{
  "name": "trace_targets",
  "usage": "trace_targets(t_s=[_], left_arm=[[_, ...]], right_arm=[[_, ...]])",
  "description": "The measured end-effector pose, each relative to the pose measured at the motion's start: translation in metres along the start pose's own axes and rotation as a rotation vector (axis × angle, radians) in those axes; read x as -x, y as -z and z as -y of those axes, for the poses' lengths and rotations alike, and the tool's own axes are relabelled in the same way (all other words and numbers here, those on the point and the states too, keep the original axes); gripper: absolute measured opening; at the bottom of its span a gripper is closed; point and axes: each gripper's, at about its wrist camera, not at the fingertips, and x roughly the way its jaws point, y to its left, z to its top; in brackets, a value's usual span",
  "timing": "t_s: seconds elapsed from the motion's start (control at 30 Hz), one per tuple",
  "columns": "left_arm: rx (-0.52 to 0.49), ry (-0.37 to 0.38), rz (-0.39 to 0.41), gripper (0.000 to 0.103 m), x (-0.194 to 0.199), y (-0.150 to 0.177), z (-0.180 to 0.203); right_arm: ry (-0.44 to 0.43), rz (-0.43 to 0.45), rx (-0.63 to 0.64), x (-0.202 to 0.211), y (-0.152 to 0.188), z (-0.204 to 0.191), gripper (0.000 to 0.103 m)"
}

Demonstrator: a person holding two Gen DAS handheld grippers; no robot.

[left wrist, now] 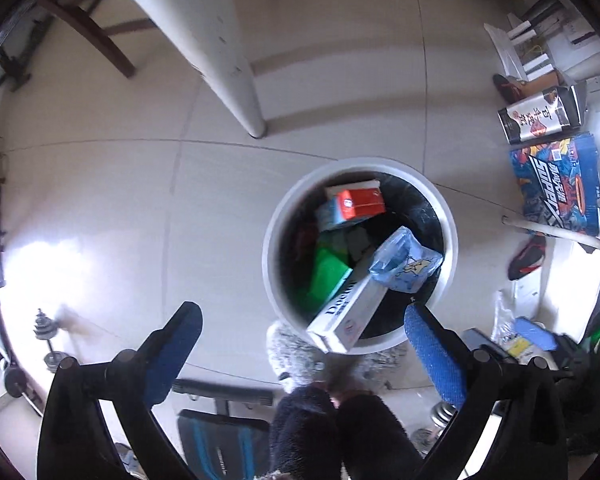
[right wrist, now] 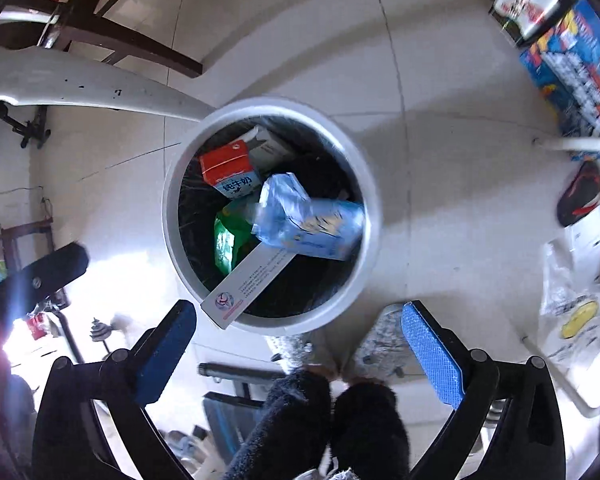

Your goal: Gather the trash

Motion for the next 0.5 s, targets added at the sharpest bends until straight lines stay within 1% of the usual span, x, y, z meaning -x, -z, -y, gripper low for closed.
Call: trace_targets(t_s=[0.1, 0.2, 0.3, 0.5], left_arm=[[0.003, -0.035, 0.025, 0.103, 0.023, 0.01, 0.003], [0.012, -0.041, 0.045, 0.103, 0.057, 0.023, 0.007], [0.013, -0.04, 0.065, 0.103, 0.096, 0.035, 0.012], [-0.02, -0.021, 0.104, 0.103, 0.179, 0.065, 0.025]], right_arm=[[0.062, 0.02, 0.019, 0.026, 0.007, -0.004, 0.103], [0.097, 0.043, 0.025, 0.062, 0.017, -0.006, 0.103], [0.109, 0.07, 0.022, 0.107, 0.031, -0.007, 0.103], [0.089, 0.131, 0.022, 0.213, 0.062, -0.017, 0.103]])
